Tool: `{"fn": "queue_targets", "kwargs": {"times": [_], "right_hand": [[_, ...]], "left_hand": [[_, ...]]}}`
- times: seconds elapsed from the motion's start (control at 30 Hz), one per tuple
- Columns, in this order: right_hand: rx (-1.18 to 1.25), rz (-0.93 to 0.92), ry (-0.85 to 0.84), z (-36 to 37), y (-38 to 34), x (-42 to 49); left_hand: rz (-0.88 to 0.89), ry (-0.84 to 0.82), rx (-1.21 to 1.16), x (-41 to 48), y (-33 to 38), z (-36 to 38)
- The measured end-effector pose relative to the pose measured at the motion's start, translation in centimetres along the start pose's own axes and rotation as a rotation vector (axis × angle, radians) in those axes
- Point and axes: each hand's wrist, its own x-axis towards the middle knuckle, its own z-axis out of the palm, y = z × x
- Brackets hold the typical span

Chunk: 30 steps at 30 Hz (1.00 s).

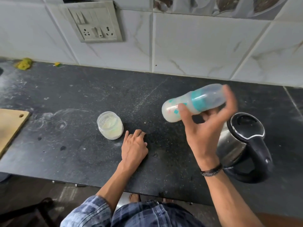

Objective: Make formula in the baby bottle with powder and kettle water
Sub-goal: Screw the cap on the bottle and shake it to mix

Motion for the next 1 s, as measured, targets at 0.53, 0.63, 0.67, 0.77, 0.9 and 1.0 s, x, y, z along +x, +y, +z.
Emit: {"fn": "queue_targets", "kwargs": {"times": [0.53, 0.63, 0.67, 0.77, 0.9, 1.0], "right_hand": [[-0.124, 0.076, -0.136, 0.4, 2.4, 0.1], [0.027, -0.064, 0.060, 0.2, 0.6, 0.2], [0.004, -0.083, 0.077, 0.4, 0.7, 0.3], [-0.155, 0.058, -0.130, 0.9, 1.7, 0.6], [0.000, -0.040, -0.047, 0.3, 0.7, -0.2], [-0.013, -0.072, -0.014, 0.5, 0.8, -0.2]], "left_hand": [[0.002, 0.013, 0.005, 0.0, -0.2, -0.1], [0.008, 0.001, -0.006, -0.2, -0.1, -0.1], [0.008, 0.006, -0.010, -0.2, 0.0, 0.0], [-0.004, 0.010, -0.010, -0.2, 0.0, 0.0], [0.013, 0.014, -0.019, -0.4, -0.3, 0.0], [0.010, 0.018, -0.014, -0.2, 0.1, 0.1]]}}
